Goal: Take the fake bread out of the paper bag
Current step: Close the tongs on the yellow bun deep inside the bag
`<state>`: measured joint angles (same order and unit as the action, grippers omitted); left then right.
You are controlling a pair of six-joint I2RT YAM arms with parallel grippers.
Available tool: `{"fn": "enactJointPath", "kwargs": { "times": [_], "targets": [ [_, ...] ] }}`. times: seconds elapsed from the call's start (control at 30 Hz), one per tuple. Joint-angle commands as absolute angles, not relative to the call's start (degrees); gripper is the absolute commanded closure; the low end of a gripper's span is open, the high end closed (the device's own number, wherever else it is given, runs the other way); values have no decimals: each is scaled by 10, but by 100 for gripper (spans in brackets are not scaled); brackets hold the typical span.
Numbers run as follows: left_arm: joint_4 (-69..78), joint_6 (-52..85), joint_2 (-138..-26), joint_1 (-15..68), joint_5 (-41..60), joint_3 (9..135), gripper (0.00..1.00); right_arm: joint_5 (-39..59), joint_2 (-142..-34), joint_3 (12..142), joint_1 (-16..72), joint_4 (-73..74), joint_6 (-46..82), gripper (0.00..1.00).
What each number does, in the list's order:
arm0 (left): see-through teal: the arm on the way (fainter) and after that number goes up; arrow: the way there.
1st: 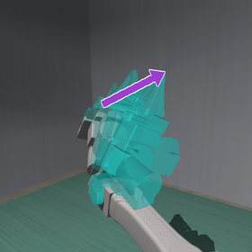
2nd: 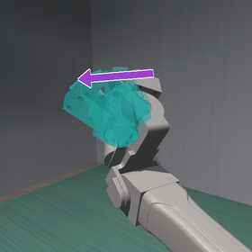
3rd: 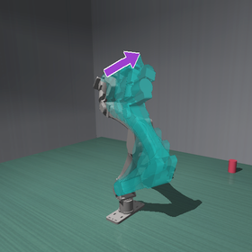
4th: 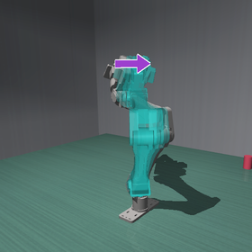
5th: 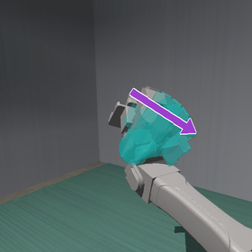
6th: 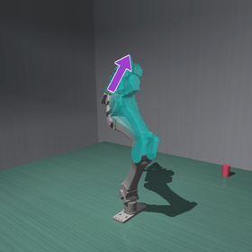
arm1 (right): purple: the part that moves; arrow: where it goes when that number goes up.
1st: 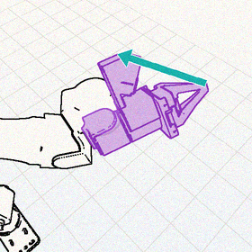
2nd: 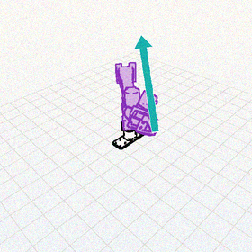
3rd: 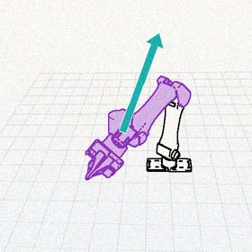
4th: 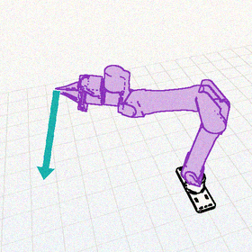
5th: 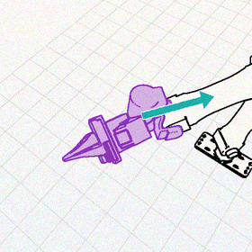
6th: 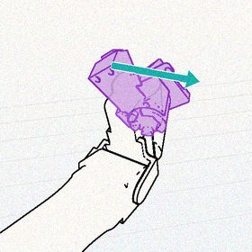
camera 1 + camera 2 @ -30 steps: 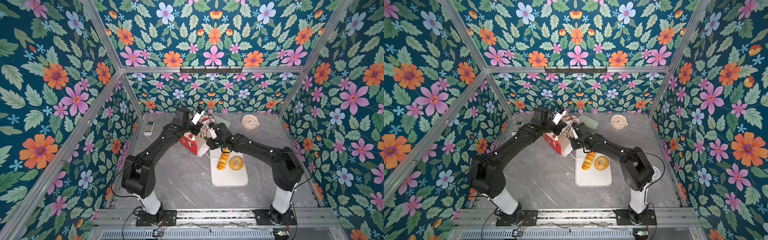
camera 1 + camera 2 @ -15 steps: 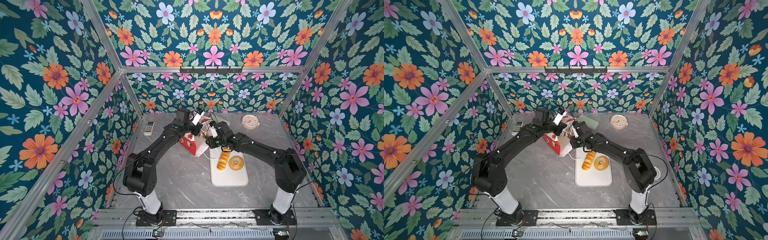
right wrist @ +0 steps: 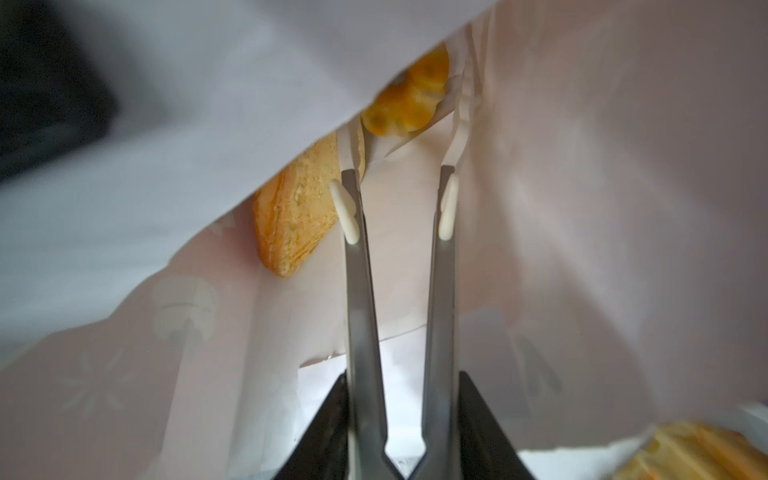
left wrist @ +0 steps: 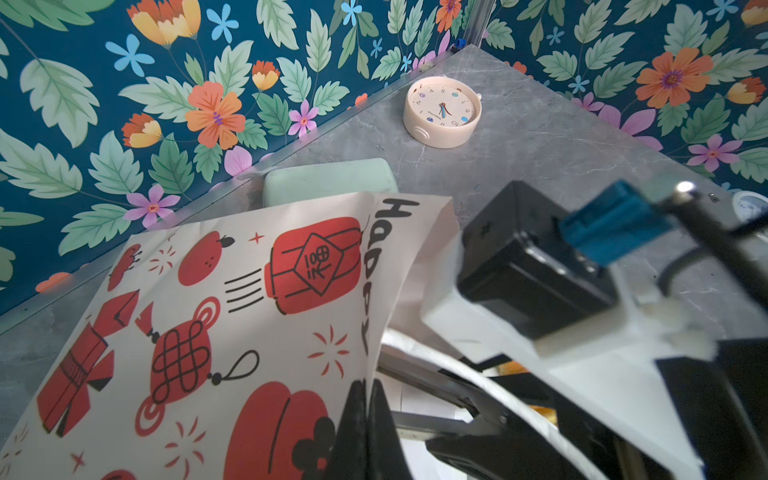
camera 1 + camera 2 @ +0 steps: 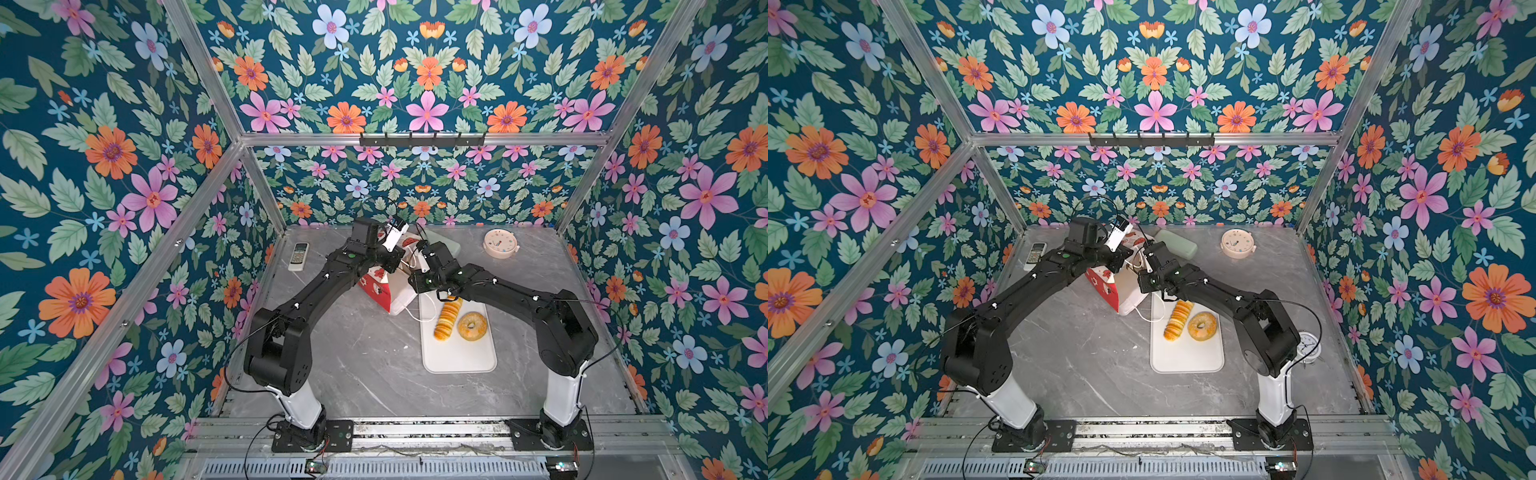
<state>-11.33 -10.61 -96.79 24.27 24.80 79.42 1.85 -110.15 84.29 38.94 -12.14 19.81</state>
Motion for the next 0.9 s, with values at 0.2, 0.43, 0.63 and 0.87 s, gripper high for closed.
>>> {"fn": "enactJointPath", "kwargs": {
  "times": [0.2,0.43,0.63,0.87],
  "targets": [
    [-104,-108,-965,243,268,794,100,4,-1139,882,390,-104,227,65],
    [-102,-108,-964,243,271,795,100,12,-1173,913,390,-127,242,68],
    [-99,-108,-962,243,269,791,100,20,-1177,911,390,-122,250,76],
    [-93,-103,-963,243,246,785,100,31,-1151,901,390,-125,258,78]
  ]
}}
